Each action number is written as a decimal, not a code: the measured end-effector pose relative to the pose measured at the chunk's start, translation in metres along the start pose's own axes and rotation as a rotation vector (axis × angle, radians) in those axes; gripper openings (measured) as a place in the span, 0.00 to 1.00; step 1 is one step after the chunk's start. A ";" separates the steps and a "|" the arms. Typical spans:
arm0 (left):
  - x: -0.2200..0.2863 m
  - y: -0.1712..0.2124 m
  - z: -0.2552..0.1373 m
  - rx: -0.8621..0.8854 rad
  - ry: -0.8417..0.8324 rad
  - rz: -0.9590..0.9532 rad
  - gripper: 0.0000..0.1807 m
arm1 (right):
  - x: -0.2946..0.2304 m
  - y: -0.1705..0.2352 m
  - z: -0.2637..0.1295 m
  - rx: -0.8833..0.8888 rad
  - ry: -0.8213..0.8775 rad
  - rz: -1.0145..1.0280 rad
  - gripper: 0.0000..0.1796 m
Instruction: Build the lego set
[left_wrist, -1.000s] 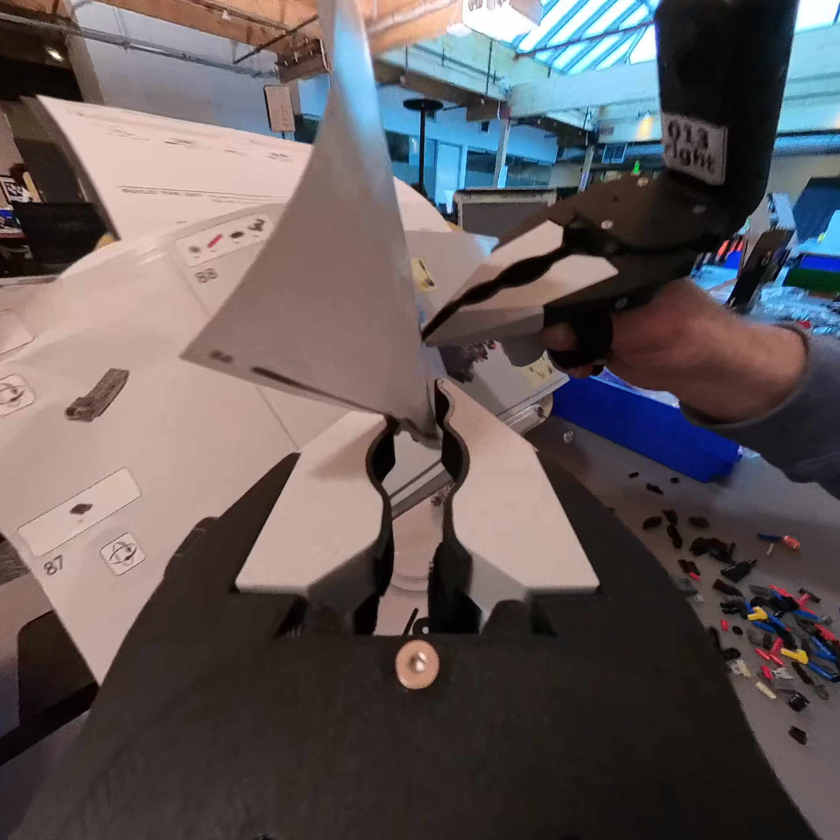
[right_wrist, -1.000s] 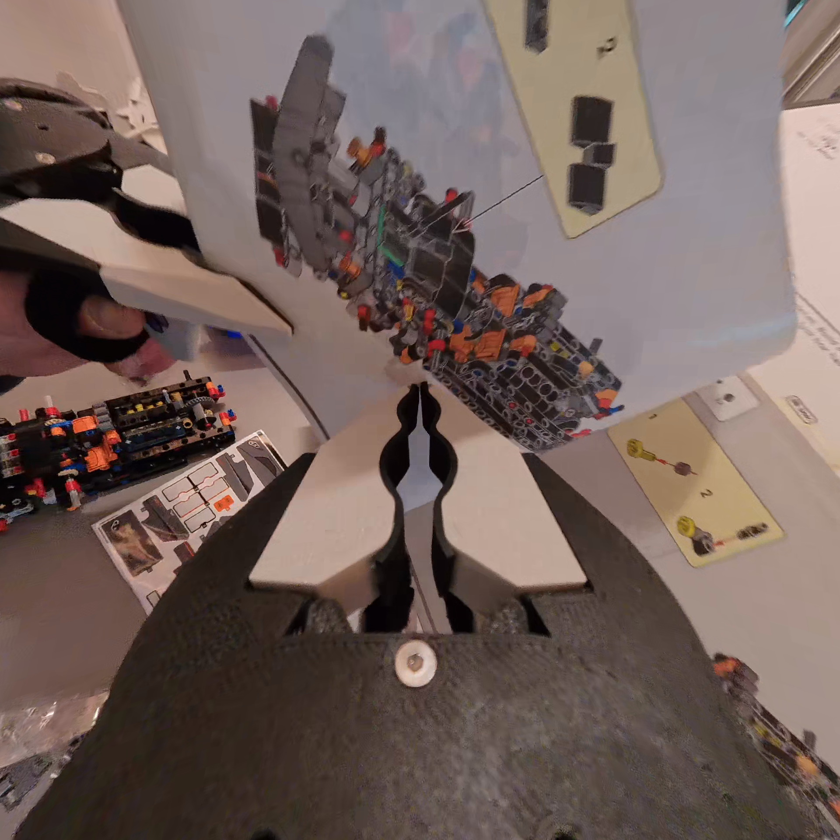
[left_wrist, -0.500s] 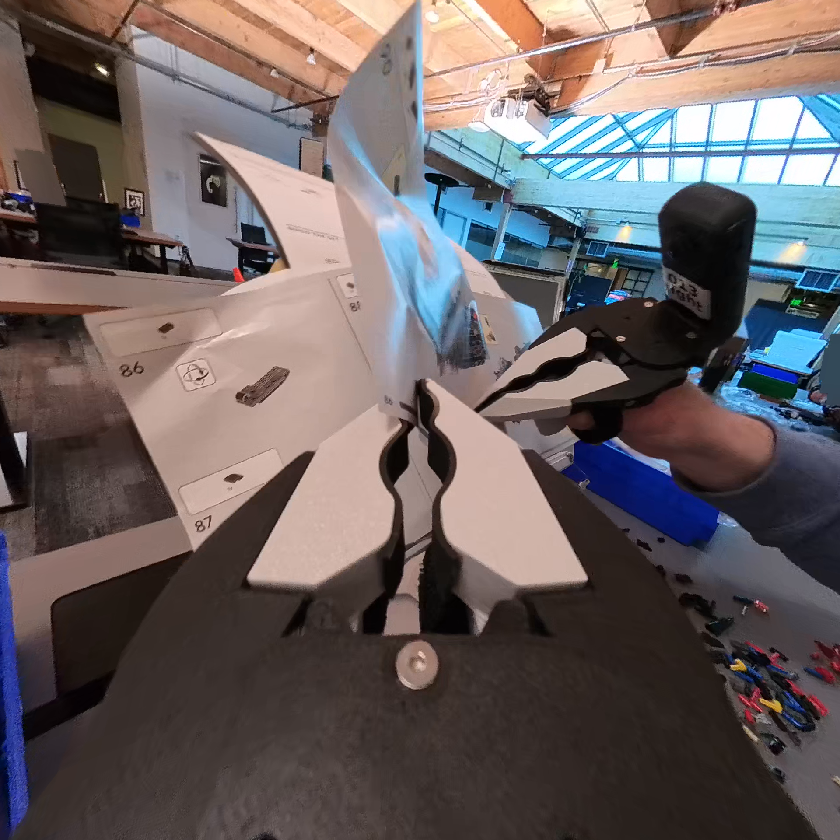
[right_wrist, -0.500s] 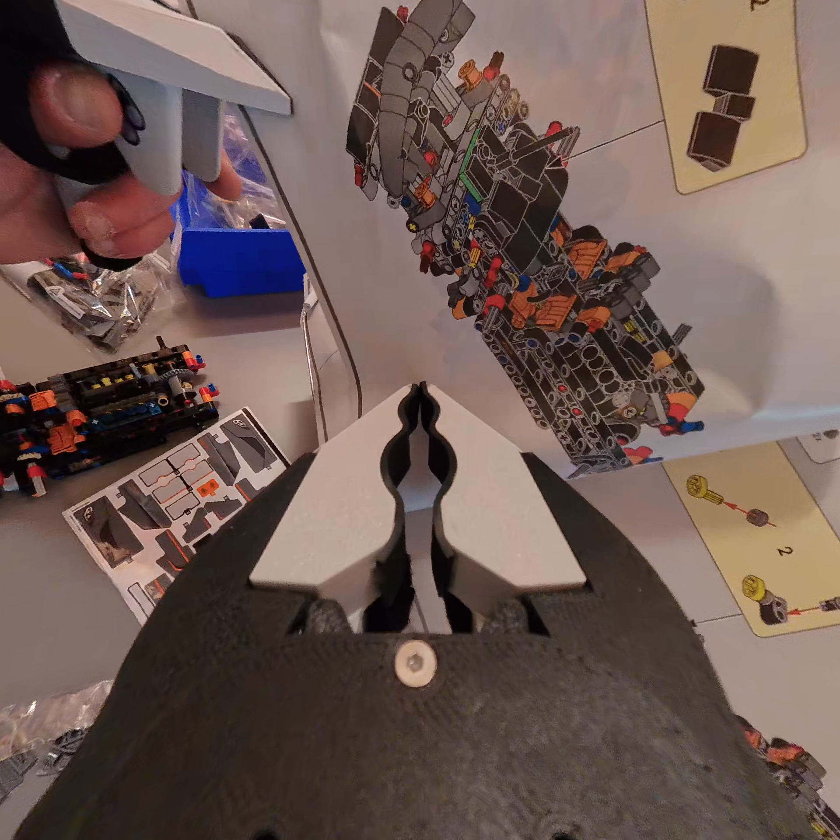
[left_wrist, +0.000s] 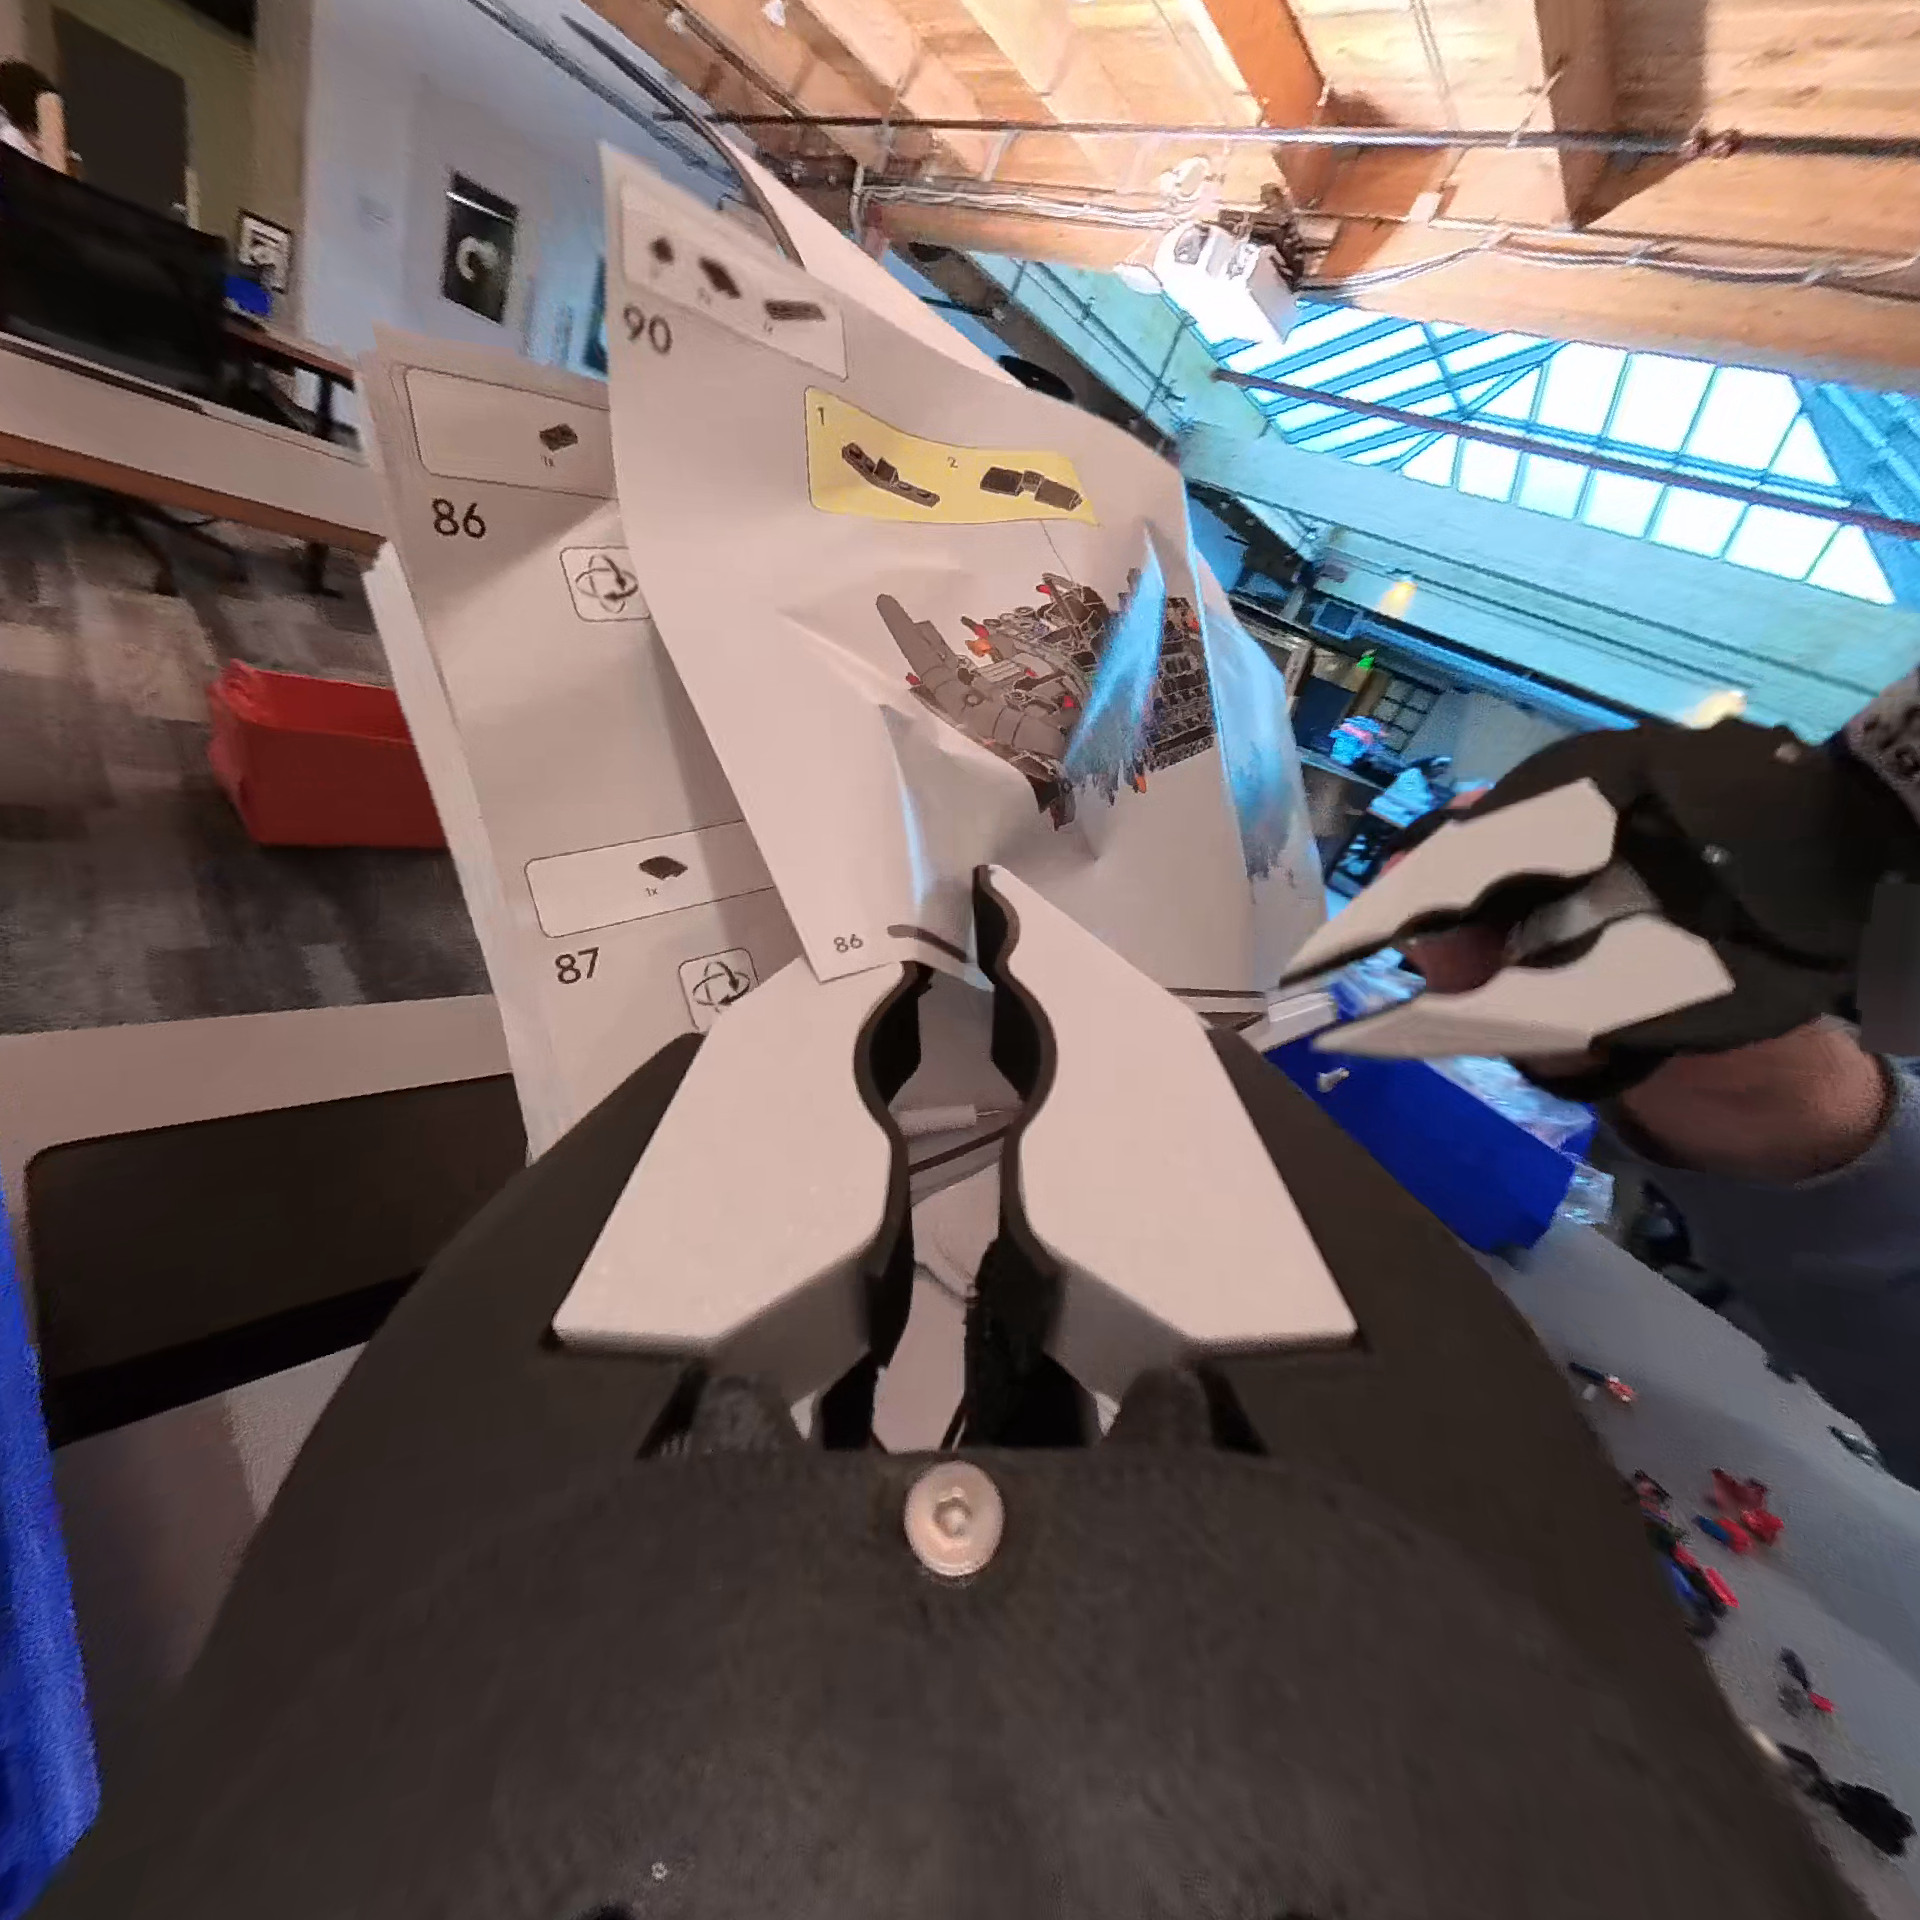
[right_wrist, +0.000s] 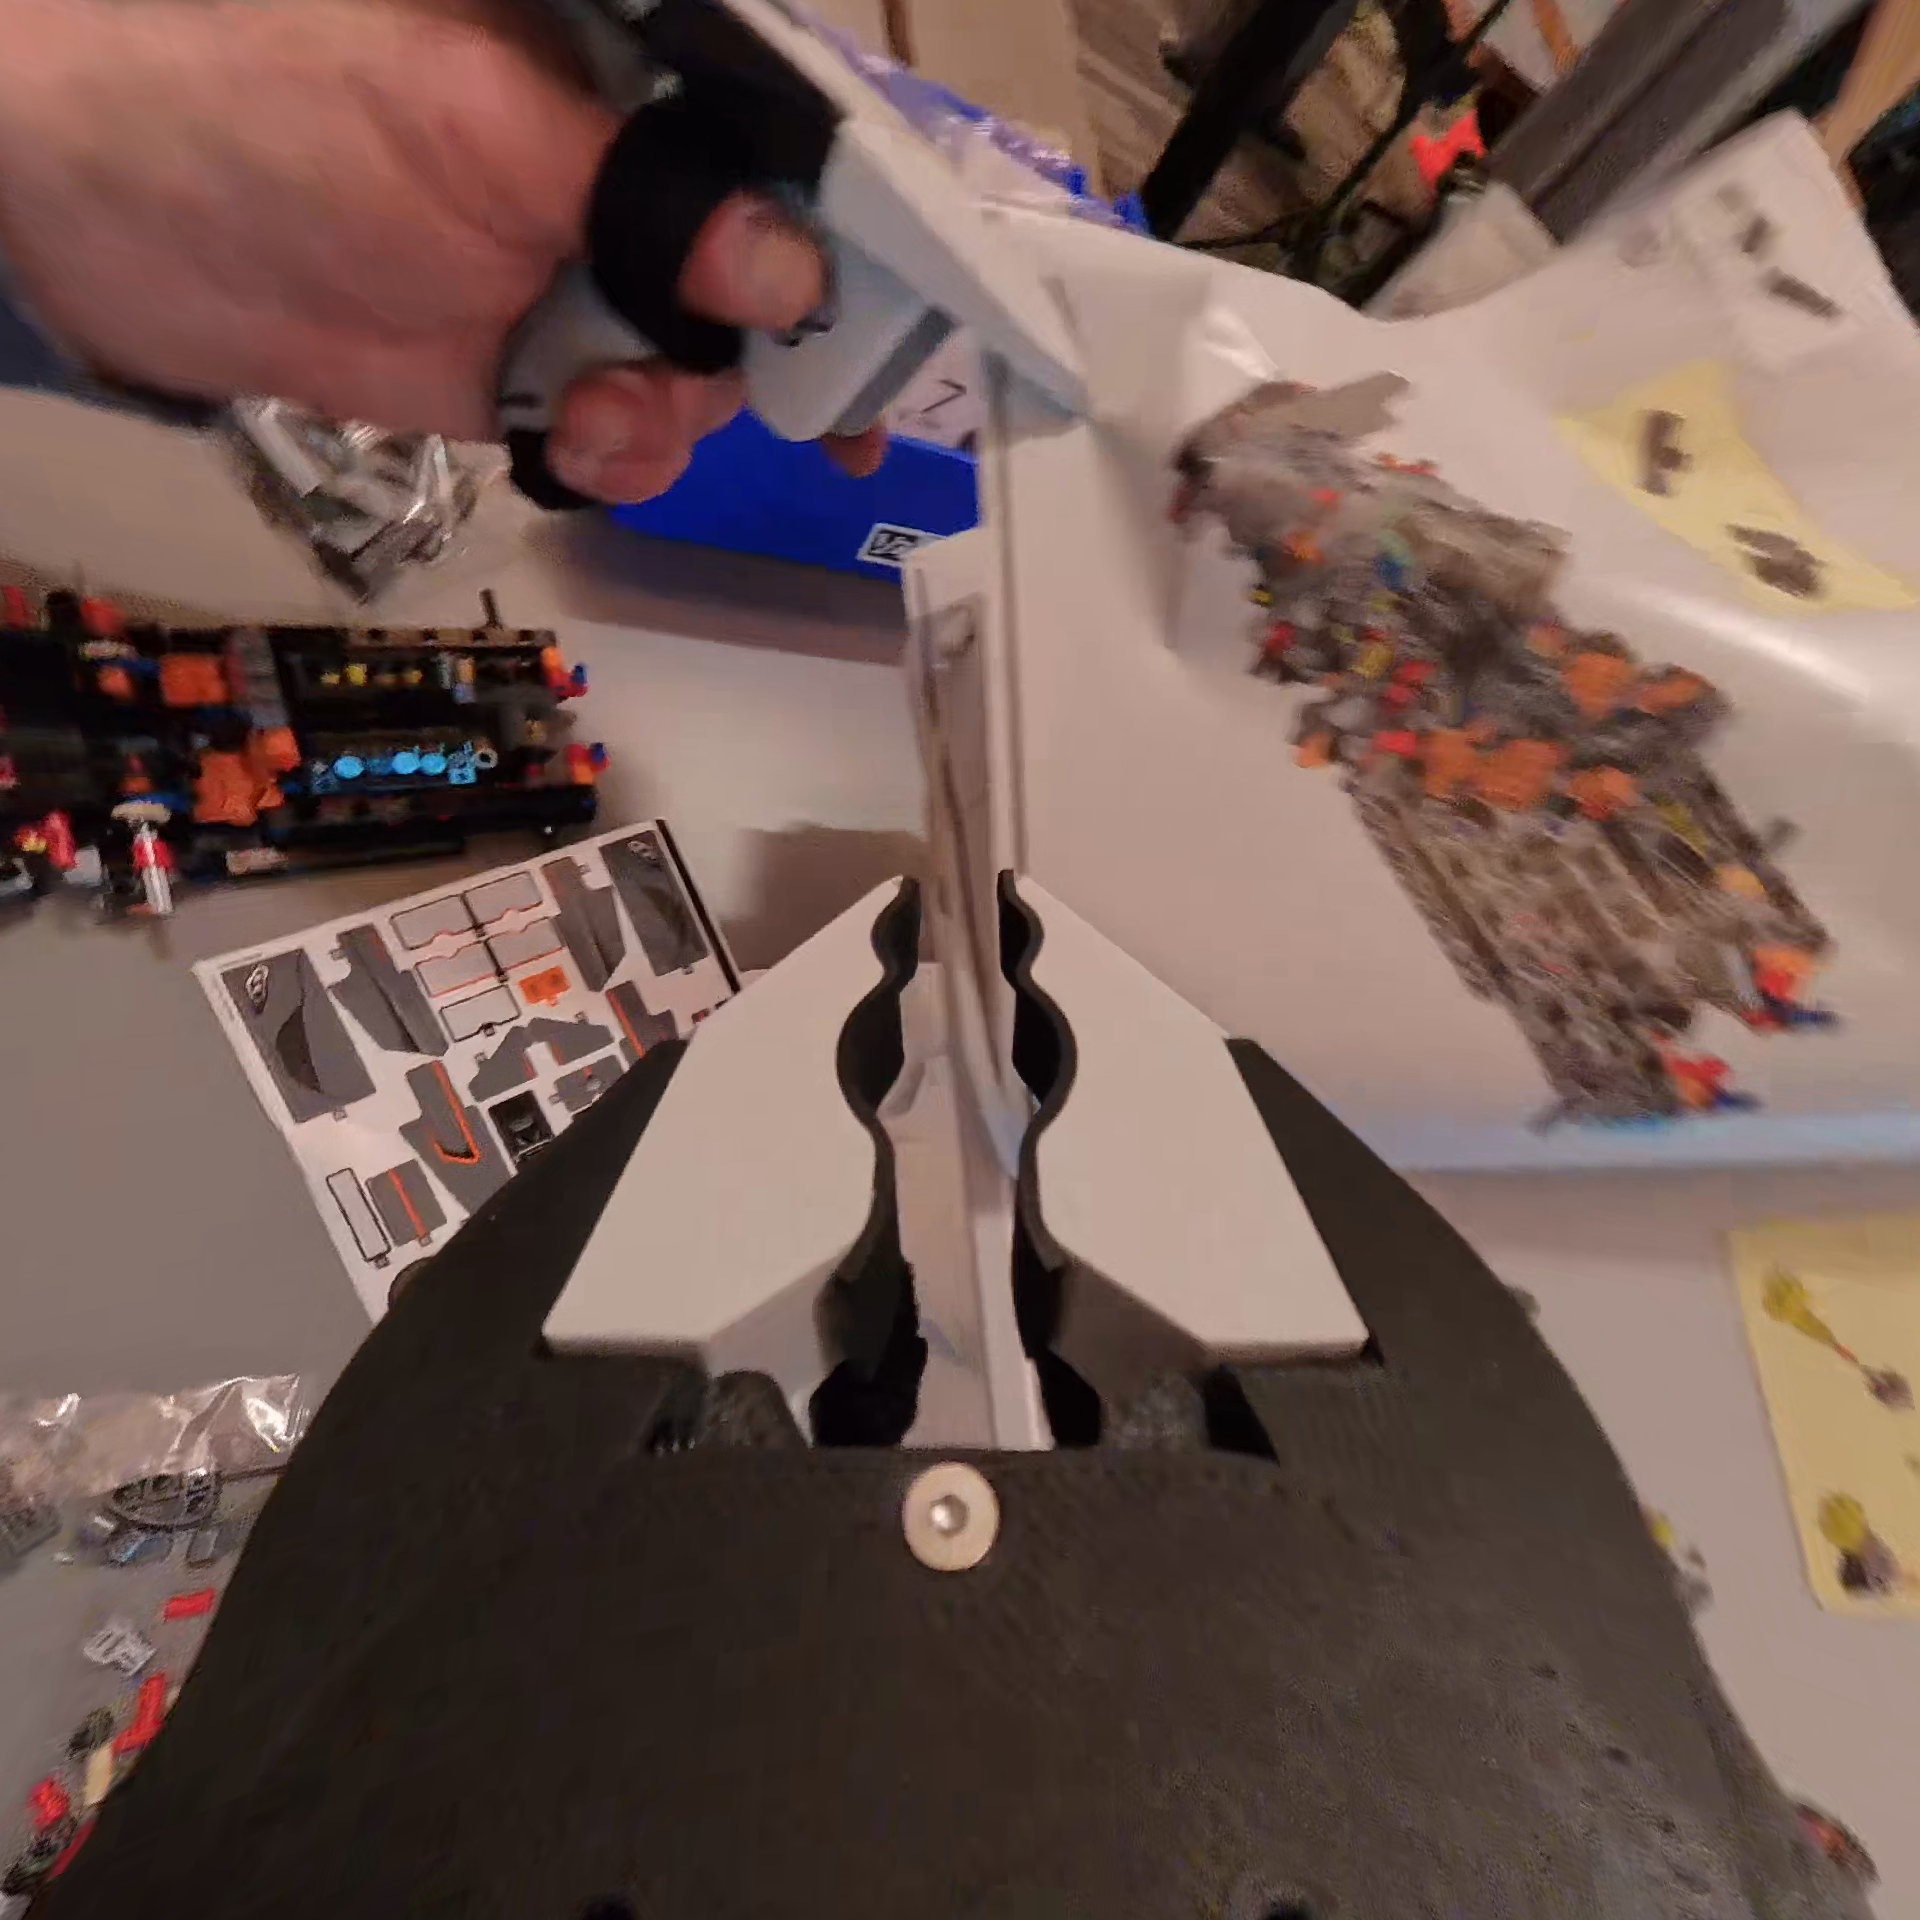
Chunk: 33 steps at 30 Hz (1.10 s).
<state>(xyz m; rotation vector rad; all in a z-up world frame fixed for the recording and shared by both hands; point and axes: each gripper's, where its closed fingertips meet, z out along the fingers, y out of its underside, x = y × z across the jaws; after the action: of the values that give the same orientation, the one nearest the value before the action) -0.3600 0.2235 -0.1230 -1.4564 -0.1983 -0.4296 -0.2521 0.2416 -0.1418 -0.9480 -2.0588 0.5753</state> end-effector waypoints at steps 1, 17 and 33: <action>0.000 -0.001 -0.001 0.006 0.017 -0.013 0.03 | -0.008 -0.001 0.007 -0.010 -0.004 -0.031 0.07; -0.020 0.020 -0.001 0.046 0.059 -0.144 0.01 | -0.006 -0.005 0.090 -0.202 0.281 -0.292 0.08; -0.035 0.039 0.006 0.031 0.046 -0.172 0.00 | -0.013 -0.013 0.080 -0.171 0.282 -0.360 0.00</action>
<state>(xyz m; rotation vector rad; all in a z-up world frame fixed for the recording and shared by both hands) -0.3754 0.2368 -0.1715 -1.4028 -0.2933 -0.5969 -0.3162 0.2170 -0.1864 -0.6822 -1.9756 0.0710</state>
